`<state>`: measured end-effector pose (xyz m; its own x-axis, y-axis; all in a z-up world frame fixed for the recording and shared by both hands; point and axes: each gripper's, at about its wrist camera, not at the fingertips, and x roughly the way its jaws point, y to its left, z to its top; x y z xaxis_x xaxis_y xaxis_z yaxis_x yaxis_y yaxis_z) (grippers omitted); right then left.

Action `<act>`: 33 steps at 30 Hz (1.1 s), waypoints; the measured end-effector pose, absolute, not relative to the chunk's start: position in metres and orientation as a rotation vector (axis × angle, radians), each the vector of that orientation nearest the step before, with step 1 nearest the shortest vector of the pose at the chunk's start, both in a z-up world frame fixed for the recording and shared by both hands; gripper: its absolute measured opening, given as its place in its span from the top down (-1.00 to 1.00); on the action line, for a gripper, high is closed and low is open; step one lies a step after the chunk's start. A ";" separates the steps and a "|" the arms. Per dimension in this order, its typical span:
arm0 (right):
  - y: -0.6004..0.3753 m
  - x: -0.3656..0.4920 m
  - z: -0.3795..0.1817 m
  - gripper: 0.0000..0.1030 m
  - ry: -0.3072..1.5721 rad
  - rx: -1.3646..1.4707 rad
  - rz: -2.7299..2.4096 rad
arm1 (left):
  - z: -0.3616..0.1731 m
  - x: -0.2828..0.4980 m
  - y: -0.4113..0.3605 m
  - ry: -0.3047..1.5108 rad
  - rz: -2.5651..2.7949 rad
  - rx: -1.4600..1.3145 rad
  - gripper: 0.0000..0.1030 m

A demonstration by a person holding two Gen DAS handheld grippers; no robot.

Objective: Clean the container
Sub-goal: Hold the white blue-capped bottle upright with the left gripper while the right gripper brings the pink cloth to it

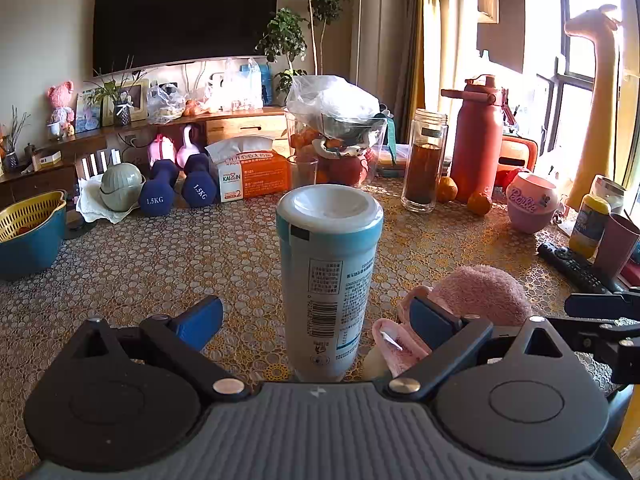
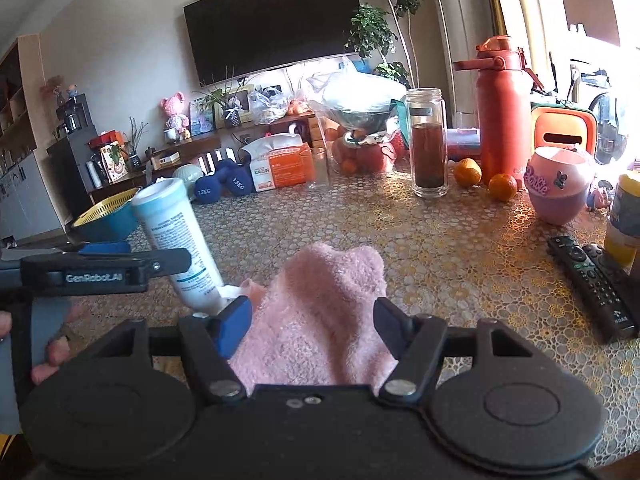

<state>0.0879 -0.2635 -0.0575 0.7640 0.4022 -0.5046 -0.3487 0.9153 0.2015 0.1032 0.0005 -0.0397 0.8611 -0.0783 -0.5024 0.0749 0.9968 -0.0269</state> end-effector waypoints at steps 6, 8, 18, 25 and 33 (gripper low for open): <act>-0.268 0.114 -0.068 -0.30 0.577 0.056 0.400 | -0.041 0.111 -0.002 0.530 -0.079 0.006 -0.94; -0.269 0.124 -0.072 -0.30 0.582 0.051 0.402 | -0.043 0.113 -0.002 0.533 -0.081 0.005 -0.91; -0.264 0.168 -0.091 -0.31 0.632 0.076 0.484 | -0.051 0.122 -0.004 0.549 -0.089 0.004 -0.69; -0.257 0.180 -0.120 -0.35 0.740 0.114 0.492 | -0.056 0.131 -0.001 0.570 -0.095 -0.002 -0.41; -0.241 0.175 -0.117 -0.26 0.709 -0.009 0.489 | -0.059 0.134 -0.006 0.576 -0.107 0.028 0.02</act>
<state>0.1748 -0.2406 -0.1168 0.6517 0.4281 -0.6261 -0.4337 0.8876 0.1553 0.1339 -0.0062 -0.0592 0.8334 -0.0930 -0.5448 0.1085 0.9941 -0.0038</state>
